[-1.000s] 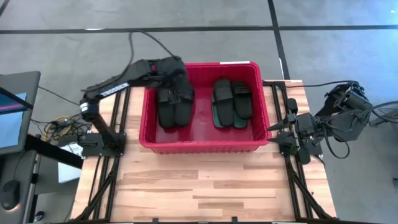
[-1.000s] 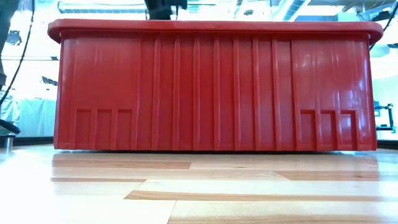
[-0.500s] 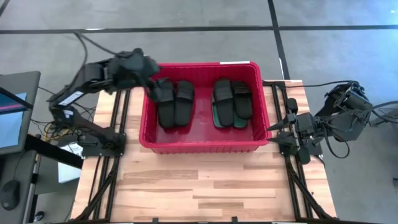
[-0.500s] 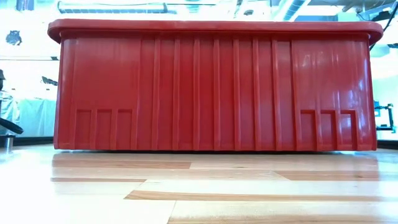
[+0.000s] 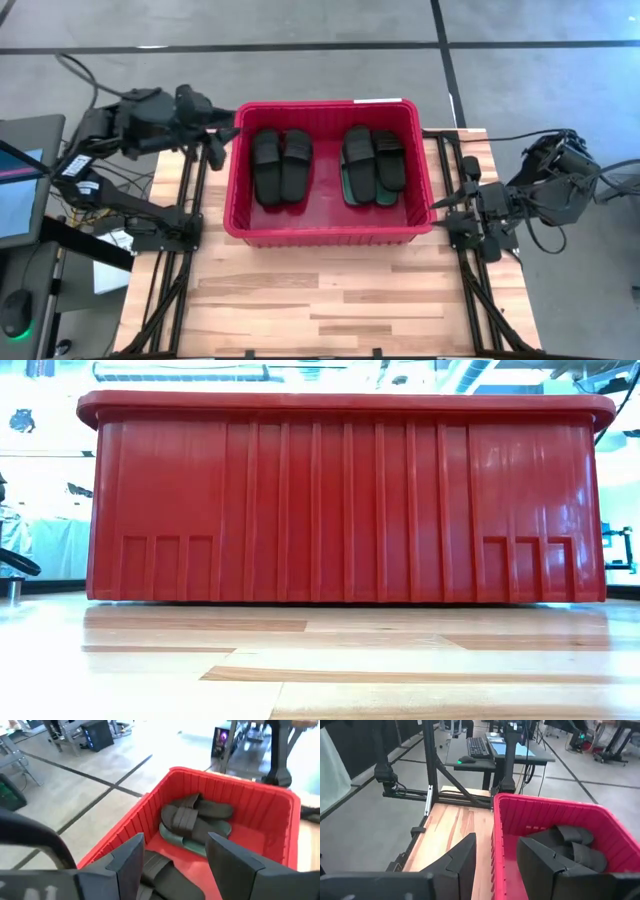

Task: Pick and place slides into bin
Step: Return to Home Position

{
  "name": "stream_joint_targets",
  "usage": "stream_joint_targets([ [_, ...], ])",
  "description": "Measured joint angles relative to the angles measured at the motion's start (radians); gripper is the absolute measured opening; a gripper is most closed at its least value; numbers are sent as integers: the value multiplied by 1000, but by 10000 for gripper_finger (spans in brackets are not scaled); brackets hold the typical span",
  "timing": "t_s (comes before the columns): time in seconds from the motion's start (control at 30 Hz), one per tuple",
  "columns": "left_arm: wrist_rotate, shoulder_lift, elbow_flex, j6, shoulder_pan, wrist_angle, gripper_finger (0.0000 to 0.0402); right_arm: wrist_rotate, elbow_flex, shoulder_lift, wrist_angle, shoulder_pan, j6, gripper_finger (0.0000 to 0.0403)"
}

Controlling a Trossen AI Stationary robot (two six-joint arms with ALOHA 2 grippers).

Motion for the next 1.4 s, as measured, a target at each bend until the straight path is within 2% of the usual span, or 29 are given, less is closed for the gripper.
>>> stream_joint_targets([
  [0.13, -2, -45, 0, -63, -7, -54, 200, 21, 0, -44, -2, 47, -21, 127],
  [0.23, -85, -70, 0, -244, -1, -102, 200, 23, 0, -93, -33, 81, 7, 127],
  [0.3, -163, -85, 0, -370, 2, -119, 199, 24, 0, -126, -67, 84, 112, 127],
  [0.37, -225, -95, 0, -434, 2, -120, 199, 24, 0, -155, -107, 82, 242, 127],
  [0.43, -230, -110, 0, -406, 1, -119, 199, 29, 0, -184, -133, 72, 383, 127],
  [0.5, -192, -111, 0, -309, -3, -101, 199, 30, 0, -216, -136, 57, 486, 127],
  [0.6, -107, -110, 0, -160, -14, -54, 199, 48, 1, -252, -119, 31, 522, 127],
  [0.67, -44, -106, -1, -56, -17, -15, 199, 58, 1, -267, -105, 17, 448, 127],
  [0.8, 110, -114, -27, 137, -17, 32, 199, 56, 0, -287, -136, 8, 191, 127],
  [0.93, 225, -153, -108, 281, -17, 112, 199, 83, -43, -331, -201, 8, 138, 127],
  [1.13, 413, -258, -297, 431, -11, 266, 199, 94, -206, -456, -143, 11, 45, 127],
  [1.23, 489, -332, -404, 459, 0, 332, 199, 37, -297, -540, -54, 11, -62, 127],
  [1.4, 508, -482, -596, 461, 12, 471, 199, -144, -474, -699, 142, 11, -333, 127],
])
